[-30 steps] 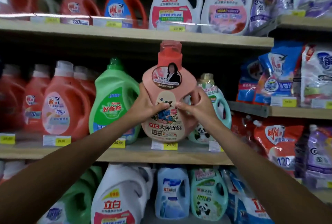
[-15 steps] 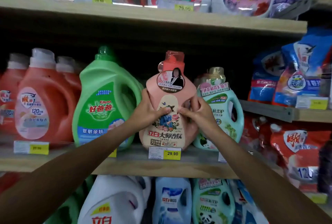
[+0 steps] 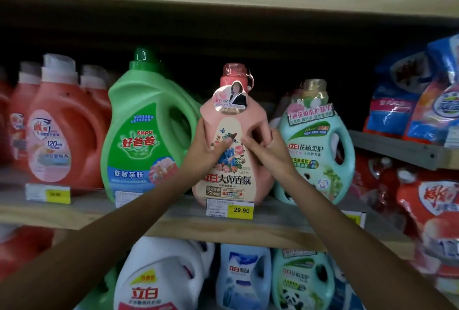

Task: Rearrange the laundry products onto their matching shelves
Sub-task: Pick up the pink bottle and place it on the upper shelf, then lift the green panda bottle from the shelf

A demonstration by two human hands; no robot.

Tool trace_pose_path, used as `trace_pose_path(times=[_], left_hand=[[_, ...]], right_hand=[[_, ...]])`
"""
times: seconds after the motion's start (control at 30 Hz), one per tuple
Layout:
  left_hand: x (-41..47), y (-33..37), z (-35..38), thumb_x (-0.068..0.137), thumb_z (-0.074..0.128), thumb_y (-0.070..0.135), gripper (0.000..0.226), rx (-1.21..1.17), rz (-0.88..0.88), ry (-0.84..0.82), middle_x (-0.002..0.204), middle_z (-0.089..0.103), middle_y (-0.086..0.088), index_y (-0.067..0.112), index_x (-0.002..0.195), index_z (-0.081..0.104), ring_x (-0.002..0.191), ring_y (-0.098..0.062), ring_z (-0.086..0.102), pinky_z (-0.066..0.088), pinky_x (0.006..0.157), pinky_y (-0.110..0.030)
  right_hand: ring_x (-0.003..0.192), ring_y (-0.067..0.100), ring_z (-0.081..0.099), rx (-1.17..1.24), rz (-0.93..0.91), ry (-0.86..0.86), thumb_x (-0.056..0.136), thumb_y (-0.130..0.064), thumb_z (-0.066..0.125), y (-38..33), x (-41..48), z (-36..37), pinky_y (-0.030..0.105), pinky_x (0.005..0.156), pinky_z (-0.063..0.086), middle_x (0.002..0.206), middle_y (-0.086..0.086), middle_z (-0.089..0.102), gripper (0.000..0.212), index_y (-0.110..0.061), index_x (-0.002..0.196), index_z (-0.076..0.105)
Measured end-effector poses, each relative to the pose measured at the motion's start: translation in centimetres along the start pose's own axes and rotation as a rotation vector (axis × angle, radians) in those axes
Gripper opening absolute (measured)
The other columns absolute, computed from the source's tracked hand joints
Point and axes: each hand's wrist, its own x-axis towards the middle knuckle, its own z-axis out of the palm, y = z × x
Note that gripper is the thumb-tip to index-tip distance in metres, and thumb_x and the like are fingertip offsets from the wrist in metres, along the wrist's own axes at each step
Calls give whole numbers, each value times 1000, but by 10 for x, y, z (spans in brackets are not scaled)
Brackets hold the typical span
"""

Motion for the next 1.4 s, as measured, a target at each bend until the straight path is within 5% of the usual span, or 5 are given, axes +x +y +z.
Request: trace_pose_path(times=[0.13, 0.27, 0.57, 0.83, 1.4], left_hand=[[-4, 1, 4, 79, 65, 49, 72, 127, -10, 107, 128, 56, 3, 25, 138, 31, 108, -13, 63, 54, 92, -41], [-12, 11, 13, 83, 67, 29, 76, 378, 171, 272, 143, 33, -14, 3, 143, 27, 133, -26, 36, 32, 111, -31], [-14, 55, 66, 86, 57, 28, 51, 691, 475, 76, 134, 49, -10, 6, 130, 47, 123, -22, 42, 39, 98, -35], [3, 64, 124, 89, 46, 58, 90, 1140, 352, -80, 155, 21, -17, 1, 149, 9, 141, -32, 26, 35, 107, -41], [46, 63, 174, 76, 75, 39, 110, 469, -160, -120, 157, 1, -20, 4, 149, 1, 146, -35, 8, 18, 117, -40]], right_hand=[[91, 14, 61, -45, -32, 26, 79, -40, 72, -1, -3, 1, 20, 68, 46, 99, -1, 60, 55, -12, 120, 49], [78, -9, 52, -82, -136, 35, 83, -30, 71, -1, -12, -3, -1, 59, 41, 88, -18, 52, 42, -14, 116, 51], [96, 22, 60, -461, -382, 294, 88, -22, 62, 11, -22, -67, 36, 78, 48, 104, 6, 61, 22, -8, 104, 60], [118, 36, 43, -915, -225, 348, 85, -44, 61, 38, -12, -136, 43, 94, 41, 130, 19, 44, 61, -3, 127, 45], [138, 30, 32, -393, 47, -15, 77, -39, 75, 63, 12, -171, 39, 101, 38, 150, 16, 21, 110, -29, 152, -6]])
